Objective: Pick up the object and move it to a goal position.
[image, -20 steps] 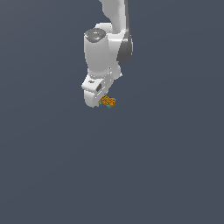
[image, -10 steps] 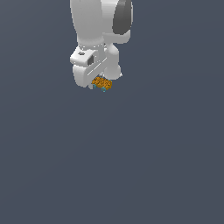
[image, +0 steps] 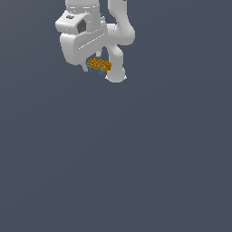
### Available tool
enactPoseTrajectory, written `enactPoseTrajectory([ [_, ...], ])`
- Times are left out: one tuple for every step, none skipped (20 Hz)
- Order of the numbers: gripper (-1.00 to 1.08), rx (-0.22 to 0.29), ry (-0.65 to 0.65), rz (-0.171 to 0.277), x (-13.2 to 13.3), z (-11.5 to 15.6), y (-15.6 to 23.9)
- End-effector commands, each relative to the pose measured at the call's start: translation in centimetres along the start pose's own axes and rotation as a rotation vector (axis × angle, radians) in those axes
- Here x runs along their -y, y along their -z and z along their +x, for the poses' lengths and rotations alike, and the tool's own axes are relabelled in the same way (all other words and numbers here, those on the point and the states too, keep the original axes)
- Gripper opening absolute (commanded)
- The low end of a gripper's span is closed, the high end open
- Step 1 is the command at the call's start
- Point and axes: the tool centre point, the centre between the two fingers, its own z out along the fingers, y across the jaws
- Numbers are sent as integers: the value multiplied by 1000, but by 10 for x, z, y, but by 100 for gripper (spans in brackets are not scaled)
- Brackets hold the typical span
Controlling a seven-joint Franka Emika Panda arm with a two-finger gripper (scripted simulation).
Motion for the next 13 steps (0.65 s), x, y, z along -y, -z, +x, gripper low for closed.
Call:
enactPoseTrajectory([
  [-100, 1, 0, 1, -1, -4, 17],
  [-100, 1, 0, 1, -1, -5, 23],
  [-100, 1, 0, 1, -1, -6, 28],
  [-100, 1, 0, 1, -2, -7, 32],
  [-100, 1, -1, 0, -2, -7, 36],
  [-100, 1, -1, 0, -3, -8, 40],
  [-100, 1, -1, 0, -3, -9, 43],
  [-100, 1, -1, 0, -3, -9, 45],
  [-100, 1, -1, 0, -4, -9, 47],
  [-100, 1, -1, 0, -4, -10, 49],
  [-100, 2, -1, 0, -4, -10, 50],
  [-100, 2, -1, 0, -4, -10, 50],
  [-100, 2, -1, 0, -4, -10, 50],
])
